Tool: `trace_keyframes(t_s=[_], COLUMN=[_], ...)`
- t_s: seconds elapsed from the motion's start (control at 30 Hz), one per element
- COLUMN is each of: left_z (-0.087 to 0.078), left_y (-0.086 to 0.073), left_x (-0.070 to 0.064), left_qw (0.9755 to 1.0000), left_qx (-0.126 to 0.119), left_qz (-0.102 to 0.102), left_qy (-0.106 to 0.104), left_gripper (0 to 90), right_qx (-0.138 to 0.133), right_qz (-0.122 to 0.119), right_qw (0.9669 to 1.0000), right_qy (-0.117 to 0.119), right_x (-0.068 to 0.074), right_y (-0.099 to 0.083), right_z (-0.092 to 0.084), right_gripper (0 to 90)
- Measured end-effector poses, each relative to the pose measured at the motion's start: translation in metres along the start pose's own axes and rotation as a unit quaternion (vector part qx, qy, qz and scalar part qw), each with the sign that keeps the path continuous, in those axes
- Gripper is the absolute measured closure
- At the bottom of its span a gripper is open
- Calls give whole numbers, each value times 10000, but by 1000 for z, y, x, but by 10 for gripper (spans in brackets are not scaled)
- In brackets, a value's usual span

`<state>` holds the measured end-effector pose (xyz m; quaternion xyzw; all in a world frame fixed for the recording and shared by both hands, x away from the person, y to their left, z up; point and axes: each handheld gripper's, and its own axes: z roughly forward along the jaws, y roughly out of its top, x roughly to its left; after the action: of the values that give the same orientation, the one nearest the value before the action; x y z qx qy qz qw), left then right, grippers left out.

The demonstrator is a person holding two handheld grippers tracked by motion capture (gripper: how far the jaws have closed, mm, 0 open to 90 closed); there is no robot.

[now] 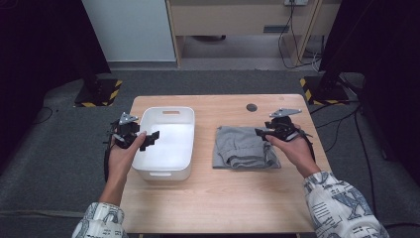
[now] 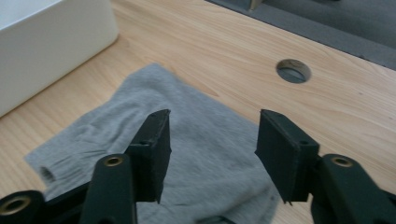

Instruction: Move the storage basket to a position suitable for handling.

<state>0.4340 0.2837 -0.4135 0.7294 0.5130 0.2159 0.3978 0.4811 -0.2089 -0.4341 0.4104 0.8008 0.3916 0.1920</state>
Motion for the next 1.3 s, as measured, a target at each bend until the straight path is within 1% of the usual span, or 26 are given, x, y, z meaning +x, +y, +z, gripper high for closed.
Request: trace_keyframes(t_s=[0.03, 0.07, 0.1, 0.2, 0.27, 0.3, 0.33, 0.37, 0.43, 0.6, 0.67, 0.7, 0.8, 0.83, 0.9, 0.97, 1.0, 1.1, 1.17, 1.23, 1.27, 1.3], left_z=[0, 0, 1, 0, 0, 0, 1, 1, 1, 1, 0, 1, 4, 5, 8, 10, 11, 14, 16, 19, 20, 22], left_y=[0, 0, 1, 2, 3, 3, 3, 3, 3, 6, 8, 9, 10, 11, 12, 14, 15, 18, 21, 23, 24, 26], left_x=[0, -1, -3, -5, -6, -6, -8, -8, -10, -19, -23, -25, -31, -33, -39, -45, -48, -55, -61, -65, -67, -70], left_qw=[10000, 10000, 10000, 9999, 9999, 9999, 9999, 9999, 9999, 9999, 9997, 9997, 9995, 9994, 9992, 9989, 9987, 9983, 9980, 9979, 9978, 9977], left_qx=[0, 2, -23, -29, -87, -87, -60, -60, -44, -58, -74, -54, -36, -15, 5, 1, 5, 14, 16, 4, 2, -7], left_qz=[0, 1, 41, 88, 64, 52, 48, 48, 64, 143, 190, 227, 267, 287, 322, 365, 391, 449, 480, 476, 471, 482], left_qy=[0, -22, -43, -62, -75, -80, -68, -68, -77, -79, -108, -114, -171, -186, -239, -306, -322, -378, -420, -450, -460, -479], left_gripper=[131, 131, 130, 131, 130, 130, 130, 130, 130, 133, 134, 133, 133, 133, 133, 133, 132, 132, 132, 132, 132, 132], right_qx=[26, 26, 10, 15, 48, 56, 59, 59, 48, 76, 89, 93, 182, 182, 216, 270, 324, 281, 299, 320, 408, 408], right_qz=[22, 22, 58, 116, 118, 103, 133, 133, 265, 278, 388, 393, 496, 496, 567, 585, 647, 687, 677, 723, 734, 734], right_qw=[10000, 10000, 9999, 9997, 9996, 9996, 9995, 9995, 9993, 9992, 9988, 9987, 9978, 9978, 9972, 9968, 9962, 9963, 9960, 9951, 9946, 9946], right_qy=[-62, -62, -124, -196, -238, -245, -268, -268, -253, -283, -297, -305, -391, -391, -436, -476, -487, -444, -506, -589, -604, -604], right_x=[-3, -3, -10, -14, -20, -22, -26, -26, -31, -34, -36, -38, -43, -43, -47, -50, -54, -56, -56, -57, -57, -57], right_y=[-1, -1, -3, -2, 0, 1, 4, 4, 4, 1, -1, -2, -9, -9, -13, -17, -21, -23, -25, -26, -28, -28], right_z=[0, 0, 2, 4, 10, 13, 19, 19, 26, 29, 32, 33, 43, 43, 48, 52, 56, 58, 61, 63, 66, 66], right_gripper=[490, 490, 521, 542, 575, 583, 595, 595, 610, 609, 609, 609, 608, 608, 607, 607, 604, 594, 587, 582, 580, 580])
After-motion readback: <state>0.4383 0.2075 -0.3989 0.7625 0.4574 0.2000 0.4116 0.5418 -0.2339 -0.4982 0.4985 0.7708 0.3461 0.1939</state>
